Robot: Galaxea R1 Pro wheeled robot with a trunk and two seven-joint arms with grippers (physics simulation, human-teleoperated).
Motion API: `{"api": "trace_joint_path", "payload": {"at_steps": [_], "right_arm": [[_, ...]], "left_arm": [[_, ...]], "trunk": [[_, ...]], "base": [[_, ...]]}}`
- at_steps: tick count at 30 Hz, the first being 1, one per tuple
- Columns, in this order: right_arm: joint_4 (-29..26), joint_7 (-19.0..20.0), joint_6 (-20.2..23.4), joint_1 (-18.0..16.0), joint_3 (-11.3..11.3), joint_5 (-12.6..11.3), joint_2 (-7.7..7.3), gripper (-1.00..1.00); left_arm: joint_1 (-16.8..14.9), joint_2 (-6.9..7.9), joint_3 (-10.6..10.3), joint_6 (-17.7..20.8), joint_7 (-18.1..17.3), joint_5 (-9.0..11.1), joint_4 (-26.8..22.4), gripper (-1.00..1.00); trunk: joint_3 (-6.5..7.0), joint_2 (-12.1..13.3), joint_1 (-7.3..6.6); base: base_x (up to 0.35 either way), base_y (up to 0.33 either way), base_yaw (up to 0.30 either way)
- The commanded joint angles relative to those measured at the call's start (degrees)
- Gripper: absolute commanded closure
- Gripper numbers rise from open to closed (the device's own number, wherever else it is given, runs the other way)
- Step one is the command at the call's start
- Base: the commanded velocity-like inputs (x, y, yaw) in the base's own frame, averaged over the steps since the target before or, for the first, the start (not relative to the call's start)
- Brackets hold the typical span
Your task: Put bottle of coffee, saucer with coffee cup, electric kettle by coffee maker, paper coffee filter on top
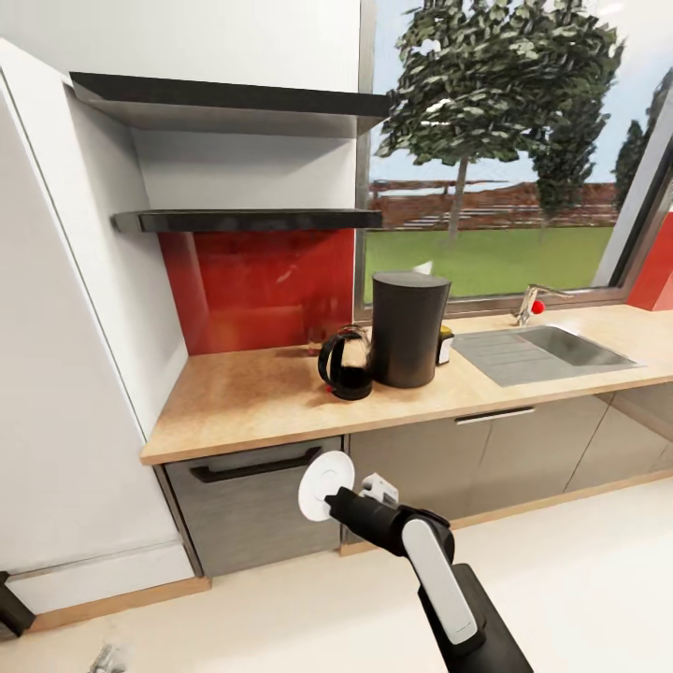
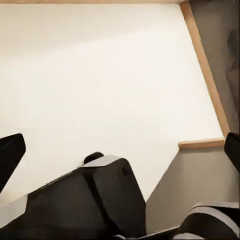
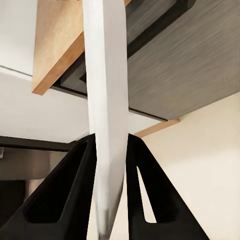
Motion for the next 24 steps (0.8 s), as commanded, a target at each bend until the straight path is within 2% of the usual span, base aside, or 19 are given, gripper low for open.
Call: {"api": "trace_joint_path", "payload": {"at_steps": [1,4,6,7,9,10,11,12,14,16,18,22,24], "right_arm": [[-0.07,-0.6,0.09,-0.06,-0.25,-0.64,0.0,1.0],[0.0,-0.42,0.11,-0.06,-1.6,-0.58,0.0,1.0],[-0.01,-0.32,0.12,-0.06,-2.52,-0.57,0.0,1.0],[-0.04,-0.29,0.12,-0.06,-2.92,-0.57,0.0,1.0],[-0.02,-0.27,0.1,-0.06,-3.21,-0.57,0.0,1.0],[-0.04,-0.24,0.09,-0.06,-3.29,-0.6,0.0,1.0],[-0.08,-0.19,0.08,-0.06,-3.43,-0.63,-0.27,1.0],[-0.14,-0.13,0.1,-0.06,-3.79,-0.64,-1.3,1.0],[-0.25,-0.1,0.11,-0.06,-4.91,-0.65,-2.07,1.0],[-0.28,-0.08,0.17,-0.06,-6.75,-0.64,-2.42,1.0],[-0.69,-0.1,0.24,-0.06,-9.04,-0.65,-2.62,1.0],[-5.58,-0.16,0.37,-0.06,-13.92,-0.57,-2.86,1.0],[-5.83,-0.2,0.38,-0.06,-14.14,-0.57,-2.87,1.0]], "left_arm": [[1.77,-0.04,0.38,-1.38,3.5,-0.51,0.53,-1.0],[4.81,-0.14,0.48,-6.03,17.35,-0.52,3.88,-1.0],[5.52,-0.27,0.36,-8.46,27.42,-0.54,7.65,-1.0],[5.77,-0.4,0.29,-10.03,34.81,-0.58,10.67,-1.0],[5.93,-0.77,0.19,-11.7,44.32,-0.6,14.29,-1.0],[5.97,-1.15,0.14,-12.23,48.92,-0.6,15.76,-1.0],[6.01,-1.98,0.08,-12.65,55.52,-0.62,17.42,-1.0],[6.03,-3.07,-0.23,-12.86,61.85,-0.94,18.5,-1.0],[6.04,-4.56,-1.22,-12.85,69.67,-2.15,19.55,-1.0],[6.05,-5.81,-2.1,-12.8,76.3,-3.42,21.16,-1.0],[6.01,-6.75,-2.55,-12.96,80.99,-4.14,23.57,-1.0],[5.96,-7.44,-2.76,-13.03,85.41,-4.63,26.94,-1.0],[5.96,-7.43,-2.82,-13.04,85.58,-4.65,27.09,-1.0]], "trunk": [[-0.12,-0.14,0.04],[-0.12,-0.14,0.04],[-0.12,-0.14,0.04],[-0.12,-0.14,0.04],[-0.12,-0.14,0.04],[-0.12,-0.14,0.04],[-0.12,-0.14,0.04],[-0.12,-0.14,0.04],[-0.12,-0.14,0.04],[-0.12,-0.14,0.04],[-0.12,-0.14,0.04],[-0.12,-0.14,0.04],[-0.12,-0.14,0.04]], "base": [[0.0,0.0,0.0],[0.0,0.0,0.0],[0.0,0.0,0.0],[0.0,0.0,0.0],[0.0,0.0,0.0],[0.0,0.0,0.0],[0.0,0.0,0.0],[0.0,0.0,0.0],[0.0,0.0,0.0],[0.0,0.0,0.0],[0.0,0.0,0.0],[0.0,0.0,0.0],[0.0,0.0,0.0]]}}
